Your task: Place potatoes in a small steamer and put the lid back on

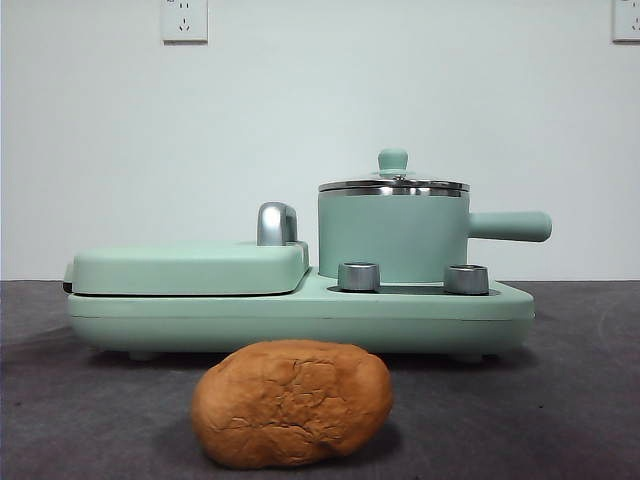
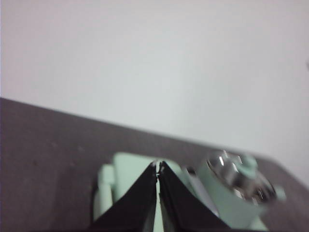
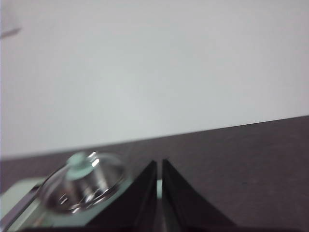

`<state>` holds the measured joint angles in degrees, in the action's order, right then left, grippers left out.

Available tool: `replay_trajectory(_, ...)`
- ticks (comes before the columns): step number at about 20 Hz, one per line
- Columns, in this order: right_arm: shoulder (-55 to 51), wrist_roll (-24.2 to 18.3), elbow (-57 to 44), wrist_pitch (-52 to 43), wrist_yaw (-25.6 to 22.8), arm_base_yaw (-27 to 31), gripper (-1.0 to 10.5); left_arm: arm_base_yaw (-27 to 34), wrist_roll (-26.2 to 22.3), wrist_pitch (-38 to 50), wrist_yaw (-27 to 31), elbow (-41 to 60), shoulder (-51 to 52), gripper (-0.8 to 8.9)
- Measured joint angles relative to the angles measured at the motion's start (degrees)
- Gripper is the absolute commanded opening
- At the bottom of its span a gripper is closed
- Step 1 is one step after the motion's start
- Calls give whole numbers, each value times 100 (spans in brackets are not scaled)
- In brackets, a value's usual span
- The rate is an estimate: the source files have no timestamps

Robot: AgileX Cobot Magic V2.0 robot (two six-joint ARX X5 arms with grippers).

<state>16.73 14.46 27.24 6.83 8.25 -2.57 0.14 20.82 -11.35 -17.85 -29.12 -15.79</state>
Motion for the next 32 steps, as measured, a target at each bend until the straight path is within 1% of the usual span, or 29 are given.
replay_trajectory(2, 398, -334, 339, 133, 468, 0, 16, 0, -321, -258, -286, -313, -352, 7)
replay_trajectory(6, 1150, -1073, 1001, 555, 1257, -2, 16, -11, -1126, -634, -789, -859, -1058, 6)
replay_trajectory(8, 1473, -1460, 1281, 866, 1434, -9, 16, -55, -1561, -804, -922, -1088, -1386, 6)
replay_trajectory(12, 2063, -2269, 1700, 1521, 1460, -125, 16, -240, -2529, -1209, -949, -1495, -2039, 6)
replay_trajectory(14, 2291, -2686, 1829, 1759, 1399, -195, 16, -358, -3001, -1344, -946, -1628, -2312, 6)
replay_trajectory(16, 2437, -3088, 1891, 1897, 1279, -260, 16, -487, -3526, -1438, -942, -1694, -2540, 6)
replay_trajectory(18, 2514, -3475, 1904, 1958, 1200, -321, 16, -638, -4157, -1495, -916, -1705, -2699, 6)
replay_trajectory(21, 2564, -3901, 1904, 2028, 1141, -393, 17, -857, -4966, -1499, -909, -1707, -2804, 6)
replay_trajectory(23, 2568, -4046, 1904, 2044, 1141, -428, 32, -955, -5226, -1484, -911, -1711, -2811, 7)
replay_trajectory(24, 2566, -4096, 1904, 2044, 1139, -450, 78, -988, -5309, -1460, -911, -1711, -2811, 16)
replay_trajectory(25, 2564, -4129, 1904, 2044, 1141, -457, 132, -1012, -5351, -1443, -911, -1714, -2809, 48)
replay_trajectory(26, 2564, -4157, 1906, 2044, 1139, -459, 198, -1029, -5379, -1436, -909, -1720, -2809, 101)
replay_trajectory(27, 2564, -4166, 1906, 2044, 1139, -468, 259, -1054, -5370, -1408, -911, -1722, -2809, 158)
replay_trajectory(29, 2564, -4166, 1906, 2044, 1137, -494, 291, -1093, -5235, -1325, -911, -1722, -2809, 230)
replay_trajectory(30, 2564, -4166, 1906, 2044, 1137, -507, 291, -1110, -5121, -1294, -909, -1725, -2809, 250)
replay_trajectory(32, 2564, -4164, 1906, 2044, 1126, -551, 291, -1156, -4905, -1252, -909, -1725, -2809, 251)
